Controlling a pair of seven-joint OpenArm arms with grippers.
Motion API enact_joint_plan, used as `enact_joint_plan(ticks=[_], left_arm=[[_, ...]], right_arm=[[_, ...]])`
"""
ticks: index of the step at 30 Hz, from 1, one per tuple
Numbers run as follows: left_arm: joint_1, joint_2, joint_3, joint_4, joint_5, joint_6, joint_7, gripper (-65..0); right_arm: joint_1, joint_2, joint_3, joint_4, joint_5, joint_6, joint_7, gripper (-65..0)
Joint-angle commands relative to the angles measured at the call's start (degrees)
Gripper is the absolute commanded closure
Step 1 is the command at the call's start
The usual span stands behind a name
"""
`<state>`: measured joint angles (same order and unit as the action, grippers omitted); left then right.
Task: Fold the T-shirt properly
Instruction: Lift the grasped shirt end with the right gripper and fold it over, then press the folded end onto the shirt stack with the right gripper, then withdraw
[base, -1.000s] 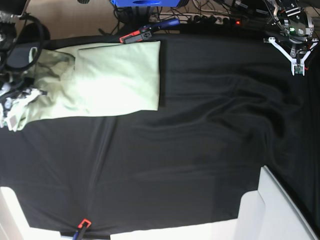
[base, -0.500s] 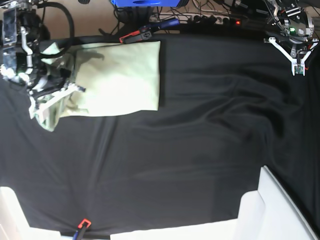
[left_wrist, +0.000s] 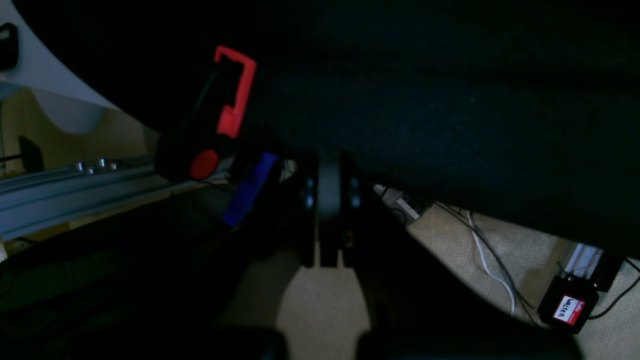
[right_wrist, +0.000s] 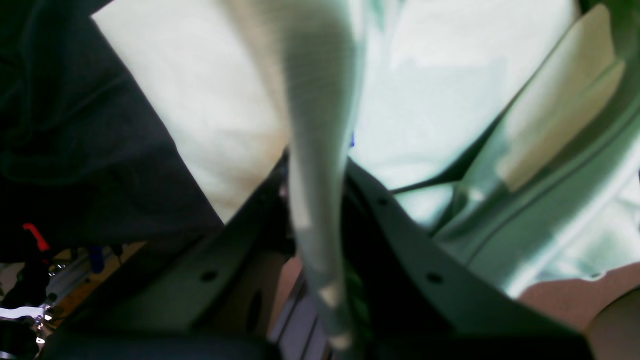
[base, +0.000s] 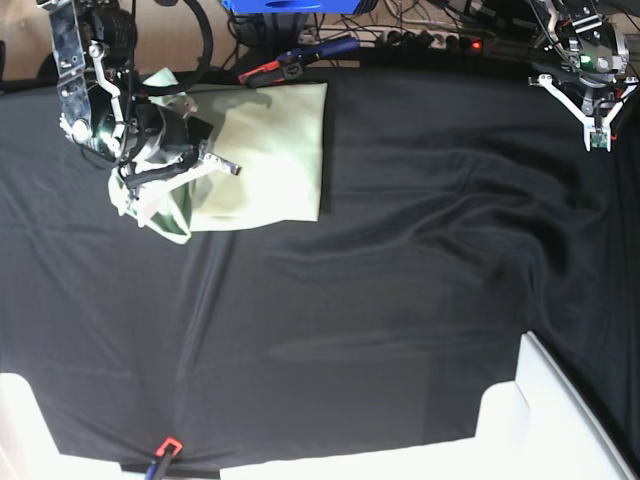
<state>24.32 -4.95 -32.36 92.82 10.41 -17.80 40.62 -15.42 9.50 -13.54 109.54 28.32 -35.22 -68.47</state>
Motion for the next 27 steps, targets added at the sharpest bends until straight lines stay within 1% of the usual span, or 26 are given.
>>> enact_joint_plan(ticks=[1, 5, 6, 7, 8, 17, 27], left_arm=[[0.34, -0.63, -0.3, 0.85, 0.27, 0.62, -0.75, 0.0], [0.34, -0.63, -0.21, 0.85, 0.27, 0.62, -0.75, 0.0], [0.34, -0.63, -0.12, 0.85, 0.27, 0.62, -0.75, 0.0], [0.34, -0.63, -0.12, 0.85, 0.27, 0.62, -0.75, 0.0], [0.34, -0.63, -0.12, 0.85, 0.27, 0.62, -0.75, 0.0], [0.34, -0.63, -0.12, 0.77, 0.27, 0.62, -0.84, 0.0], [0.34, -0.63, -0.12, 0.77, 0.27, 0.62, -0.84, 0.0]], right_arm=[[0.69, 0.13, 0.13, 0.75, 0.39, -0.16, 0.29, 0.0], [1.05, -0.05, 0.05, 0.57, 0.39, -0.34, 2.05, 0.0], [1.13, -0.05, 0.05, 0.57, 0.39, -1.39, 2.23, 0.0], [1.31, -0.05, -0.04, 0.57, 0.39, -3.5, 2.23, 0.0], [1.49, -0.05, -1.01, 0.57, 0.39, -4.78, 2.23, 0.0], [5.09, 0.13, -14.55, 0.4, 0.39, -4.78, 2.23, 0.0], [10.37, 0.04, -22.9, -5.76, 0.39, -4.78, 2.14, 0.0]])
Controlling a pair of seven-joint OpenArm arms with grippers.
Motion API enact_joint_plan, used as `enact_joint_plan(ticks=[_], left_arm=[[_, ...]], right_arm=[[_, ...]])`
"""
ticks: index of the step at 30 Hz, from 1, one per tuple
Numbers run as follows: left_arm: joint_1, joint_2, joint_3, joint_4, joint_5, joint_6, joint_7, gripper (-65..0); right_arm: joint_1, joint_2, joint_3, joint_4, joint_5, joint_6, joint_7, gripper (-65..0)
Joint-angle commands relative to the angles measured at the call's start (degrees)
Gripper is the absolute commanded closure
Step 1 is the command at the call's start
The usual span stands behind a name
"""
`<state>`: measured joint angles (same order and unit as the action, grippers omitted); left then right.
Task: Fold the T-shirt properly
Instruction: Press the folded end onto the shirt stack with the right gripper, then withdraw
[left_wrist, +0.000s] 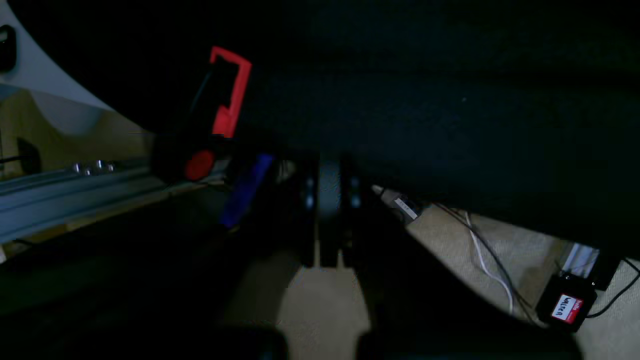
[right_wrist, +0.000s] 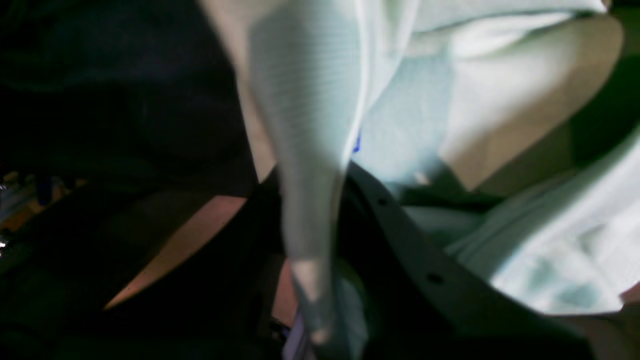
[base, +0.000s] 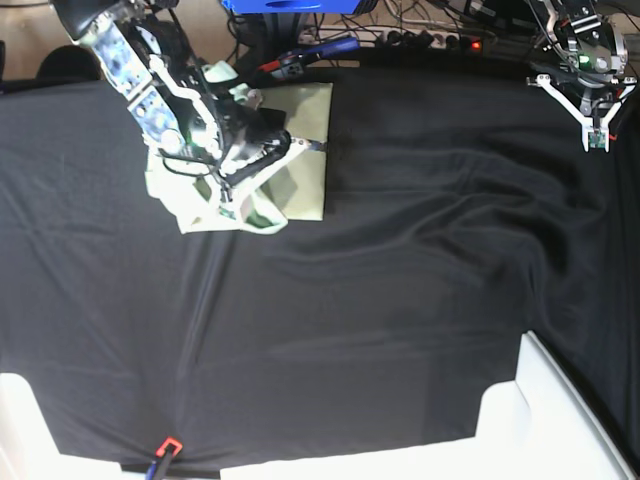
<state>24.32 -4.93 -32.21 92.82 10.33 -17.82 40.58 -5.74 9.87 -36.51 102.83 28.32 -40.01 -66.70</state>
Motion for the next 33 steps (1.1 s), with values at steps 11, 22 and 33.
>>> enact_joint_plan(ticks=[11, 22, 33], left_arm=[[0.26, -0.65, -0.19, 0.77, 0.35, 0.64, -0.8, 0.0], [0.34, -0.65, -0.19, 0.77, 0.35, 0.64, -0.8, 0.0], [0.61, -0.65, -0.19, 0.77, 0.27, 0.64, -0.8, 0.0]], right_arm=[[4.37, -3.06, -7.58, -2.21, 0.74, 0.01, -0.16, -21.2], [7.19, -2.88, -15.22, 8.78, 0.48, 0.01, 0.02, -36.0], [-5.38, 3.01, -4.41, 10.71, 0.92, 0.01, 6.08, -0.1]])
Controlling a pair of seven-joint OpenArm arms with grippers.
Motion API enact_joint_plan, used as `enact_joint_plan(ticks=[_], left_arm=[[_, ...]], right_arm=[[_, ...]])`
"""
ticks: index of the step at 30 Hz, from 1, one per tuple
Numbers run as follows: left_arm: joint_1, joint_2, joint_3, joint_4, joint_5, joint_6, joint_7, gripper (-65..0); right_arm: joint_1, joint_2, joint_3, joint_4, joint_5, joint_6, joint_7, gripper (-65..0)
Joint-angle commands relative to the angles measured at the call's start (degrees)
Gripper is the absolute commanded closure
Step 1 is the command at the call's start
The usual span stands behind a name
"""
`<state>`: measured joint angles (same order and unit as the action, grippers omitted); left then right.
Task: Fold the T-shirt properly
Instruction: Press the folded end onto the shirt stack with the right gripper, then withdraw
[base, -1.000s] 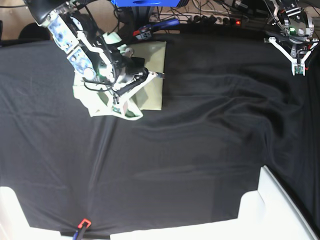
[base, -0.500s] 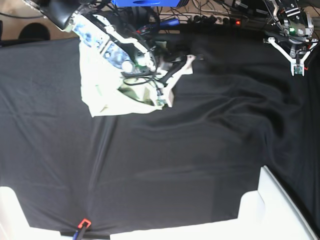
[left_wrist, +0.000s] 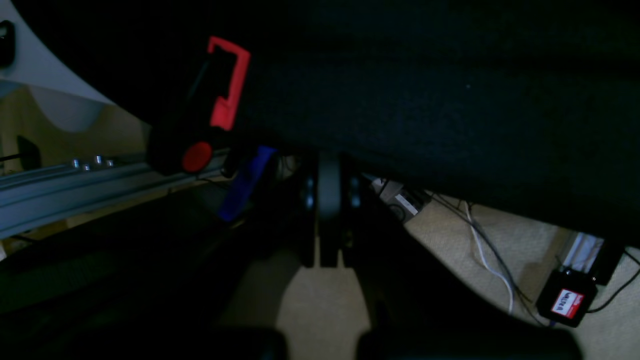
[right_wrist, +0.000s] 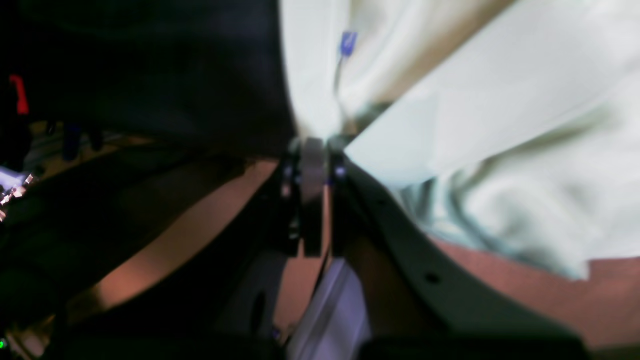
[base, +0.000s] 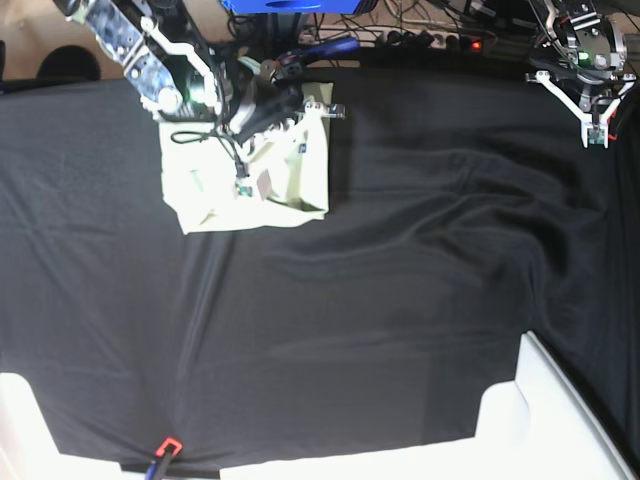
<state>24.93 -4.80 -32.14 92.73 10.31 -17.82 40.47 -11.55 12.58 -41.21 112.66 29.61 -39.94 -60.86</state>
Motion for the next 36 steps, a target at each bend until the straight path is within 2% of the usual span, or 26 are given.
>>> enact_joint_plan(ticks=[1, 5, 15, 20, 29, 33, 35, 36], left_arm=[[-0.18, -0.7, -0.25, 0.85, 0.29, 0.64, -0.69, 0.0], [-0.44, 0.27, -0.25, 0.85, 0.29, 0.64, -0.69, 0.0], [-0.53, 0.18, -0.25, 0.85, 0.29, 0.64, -0.78, 0.0], [-0.62, 0.27, -0.25, 0.85, 0.29, 0.64, -0.78, 0.0], [-1.59, 0.45, -0.25, 0.94, 0.29, 0.64, -0.78, 0.0], [-2.2, 2.29, -0.08, 1.73, 0.2, 0.46, -0.78, -0.3], [-2.73, 2.64, 1.77, 2.96, -1.73, -1.56, -0.42, -0.3], [-2.91, 2.56, 2.65, 3.76, -4.02, -3.76, 0.28, -0.3]], right_arm=[[-0.62, 0.39, 0.29, 0.88, -0.46, -0.06, 1.83, -1.6], [-2.03, 0.48, 0.29, -0.62, -0.73, -0.06, 5.26, 0.0], [-1.94, -0.14, 0.02, -10.99, -0.73, -0.06, 11.85, 0.0], [-1.77, -2.07, -6.13, -13.63, -0.81, -0.06, 13.52, 0.0], [-1.5, -1.99, -6.22, -13.28, -0.81, -0.06, 13.08, 0.0], [-0.71, -0.75, -5.95, -8.53, -0.81, -0.06, 8.77, -0.1], [-0.62, 0.3, -5.78, -4.66, -0.81, -0.06, 7.72, -0.3], [-0.36, 1.09, -4.46, -2.82, -0.64, -0.06, 7.45, -0.3]])
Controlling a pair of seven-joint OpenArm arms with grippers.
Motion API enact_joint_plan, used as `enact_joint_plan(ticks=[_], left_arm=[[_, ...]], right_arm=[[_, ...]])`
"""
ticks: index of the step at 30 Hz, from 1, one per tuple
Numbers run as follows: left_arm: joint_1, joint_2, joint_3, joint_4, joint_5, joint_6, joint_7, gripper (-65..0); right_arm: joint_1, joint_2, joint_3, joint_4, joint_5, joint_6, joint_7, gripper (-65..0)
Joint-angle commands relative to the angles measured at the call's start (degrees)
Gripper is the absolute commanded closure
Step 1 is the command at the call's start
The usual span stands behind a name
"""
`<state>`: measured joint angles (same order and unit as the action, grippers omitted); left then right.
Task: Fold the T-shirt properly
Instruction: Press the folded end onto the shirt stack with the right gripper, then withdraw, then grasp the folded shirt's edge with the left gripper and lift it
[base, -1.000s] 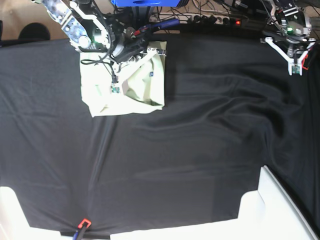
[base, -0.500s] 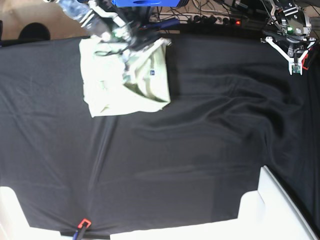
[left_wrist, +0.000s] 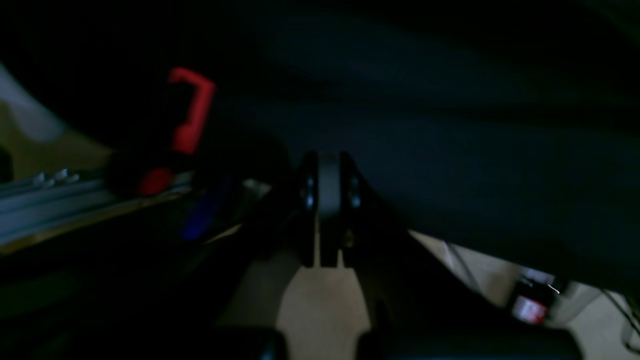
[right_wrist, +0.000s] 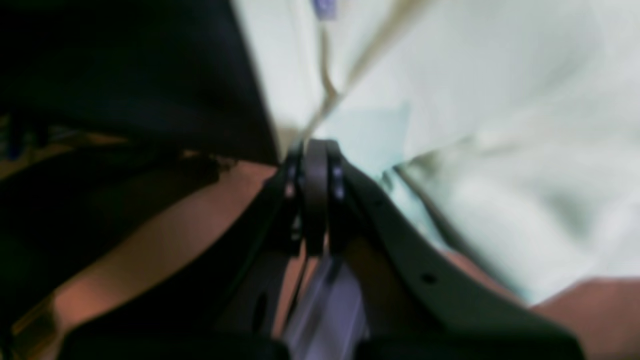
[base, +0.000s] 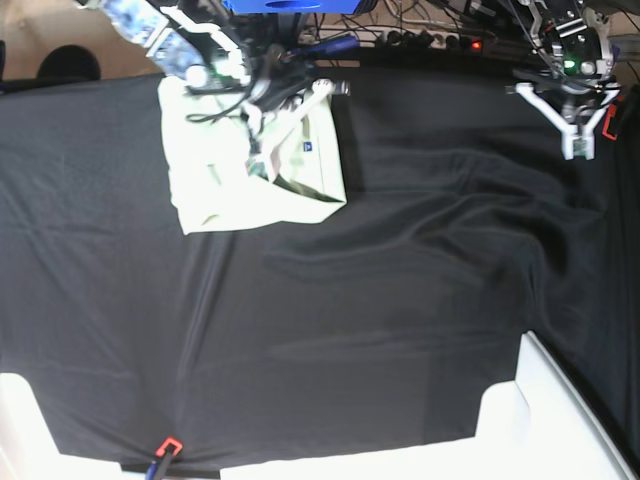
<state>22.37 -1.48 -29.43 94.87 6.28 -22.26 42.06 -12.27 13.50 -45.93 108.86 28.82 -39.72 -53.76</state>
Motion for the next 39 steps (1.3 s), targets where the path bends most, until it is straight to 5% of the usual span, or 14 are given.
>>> enact_joint_plan(ticks=[1, 4, 7, 12, 15, 19, 21, 25, 27, 31, 39], left_arm=[[-0.61, -0.77, 0.29, 2.32, -2.37, -1.52, 0.27, -0.5], [-2.37, -1.03, 0.55, 3.9, -12.13, -6.97, 9.15, -5.2], [-3.43, -1.12, 0.2, 4.16, -22.15, -10.22, 14.86, -20.7], [-2.55, -2.79, 2.4, 2.67, -35.95, -10.4, 15.21, -36.8], [-2.55, -6.22, 7.58, -0.76, -46.33, -10.4, 15.04, -38.6], [-3.25, -9.47, 12.07, -5.68, -58.37, -10.4, 14.51, -38.6], [-3.6, -9.56, 14.0, -5.95, -62.15, -10.4, 13.28, -39.5], [-4.66, -9.56, 18.75, -6.12, -64.44, -13.12, 13.01, -47.4], [-5.71, -9.21, 21.74, -6.56, -64.17, -17.43, 13.01, -52.7], [-7.73, -8.94, 26.84, -9.9, -61.45, -17.74, 12.75, -65.0], [-8.96, -4.55, 27.45, -19.57, -58.11, -17.74, 12.66, -54.1]], right_arm=[[0.45, 0.61, 1.84, 1.78, 0.41, -0.28, 0.09, -0.4], [0.36, 1.49, 7.47, 2.31, 0.5, -0.28, -0.79, -0.4], [-0.69, 2.55, 12.22, 2.39, 0.5, -0.28, -0.7, -1.7], [-2.19, 2.81, 19.08, 2.48, 0.5, -0.28, -0.7, -20.5], [-2.63, 2.9, 23.56, 2.48, 0.5, -0.28, -0.7, -30.2], [-3.42, 2.9, 27.87, 2.48, 0.5, 0.12, -0.79, -31.3], [-4.21, 2.55, 30.94, 2.48, 0.5, 6.19, -0.7, -31.3], [-5.0, 1.23, 36.83, 2.22, 0.41, 12.34, -0.7, -31.3], [-5.27, 1.14, 39.38, 2.22, 0.41, 12.69, -0.7, -31.3], [-5.35, 1.49, 41.32, 2.22, 0.41, 12.78, -0.7, -31.3], [-5.79, 1.49, 41.32, 2.22, 0.41, 12.78, -0.7, -31.3]])
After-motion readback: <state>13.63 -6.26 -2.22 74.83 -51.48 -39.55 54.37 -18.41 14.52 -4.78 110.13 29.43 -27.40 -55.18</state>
